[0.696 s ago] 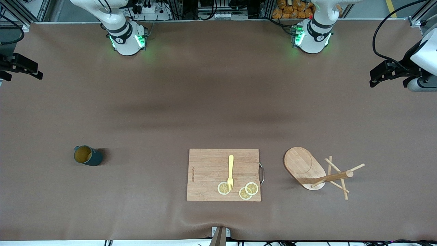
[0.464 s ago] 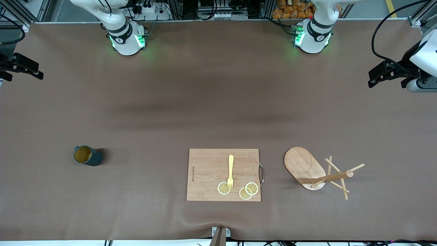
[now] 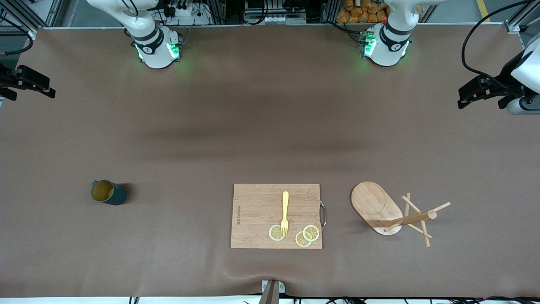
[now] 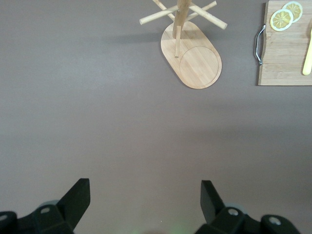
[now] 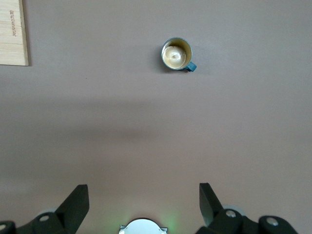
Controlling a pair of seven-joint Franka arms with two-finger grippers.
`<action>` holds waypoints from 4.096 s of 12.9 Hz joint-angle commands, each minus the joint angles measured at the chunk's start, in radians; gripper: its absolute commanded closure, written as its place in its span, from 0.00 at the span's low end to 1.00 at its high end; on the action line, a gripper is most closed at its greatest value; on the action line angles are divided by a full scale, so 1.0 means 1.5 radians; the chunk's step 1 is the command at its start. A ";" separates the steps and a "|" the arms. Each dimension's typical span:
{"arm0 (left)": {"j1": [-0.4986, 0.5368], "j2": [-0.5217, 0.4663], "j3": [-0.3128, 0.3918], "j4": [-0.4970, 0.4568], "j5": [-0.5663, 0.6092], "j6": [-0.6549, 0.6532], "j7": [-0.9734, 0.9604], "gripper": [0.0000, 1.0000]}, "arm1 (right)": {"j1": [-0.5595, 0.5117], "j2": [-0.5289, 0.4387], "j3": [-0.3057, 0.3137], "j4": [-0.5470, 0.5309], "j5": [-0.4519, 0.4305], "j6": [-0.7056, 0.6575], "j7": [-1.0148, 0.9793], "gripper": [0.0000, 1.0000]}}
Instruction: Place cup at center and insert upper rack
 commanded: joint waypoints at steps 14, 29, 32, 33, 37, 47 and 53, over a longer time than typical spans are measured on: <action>0.003 0.008 -0.006 0.014 -0.009 0.000 0.013 0.00 | 0.009 0.113 -0.002 -0.017 0.003 0.152 0.004 0.00; -0.003 0.013 -0.008 0.010 -0.023 0.000 0.004 0.00 | -0.014 0.408 -0.001 -0.037 0.004 0.425 -0.098 0.00; 0.005 0.013 -0.007 0.003 -0.020 -0.001 0.009 0.00 | -0.014 0.425 -0.001 -0.036 0.005 0.429 -0.098 0.00; 0.005 0.010 -0.004 -0.009 -0.016 -0.001 0.009 0.00 | -0.015 0.433 -0.001 -0.037 0.012 0.436 -0.098 0.00; 0.024 0.007 -0.003 -0.008 -0.019 0.000 0.012 0.00 | -0.022 0.453 -0.001 -0.036 0.046 0.441 -0.130 0.03; 0.018 0.012 -0.008 -0.010 -0.021 0.023 0.011 0.00 | -0.017 0.458 -0.002 -0.036 0.044 0.453 -0.293 1.00; 0.019 -0.016 -0.009 -0.010 -0.011 -0.014 -0.001 0.00 | 0.001 0.417 0.047 -0.028 0.046 0.449 -0.281 1.00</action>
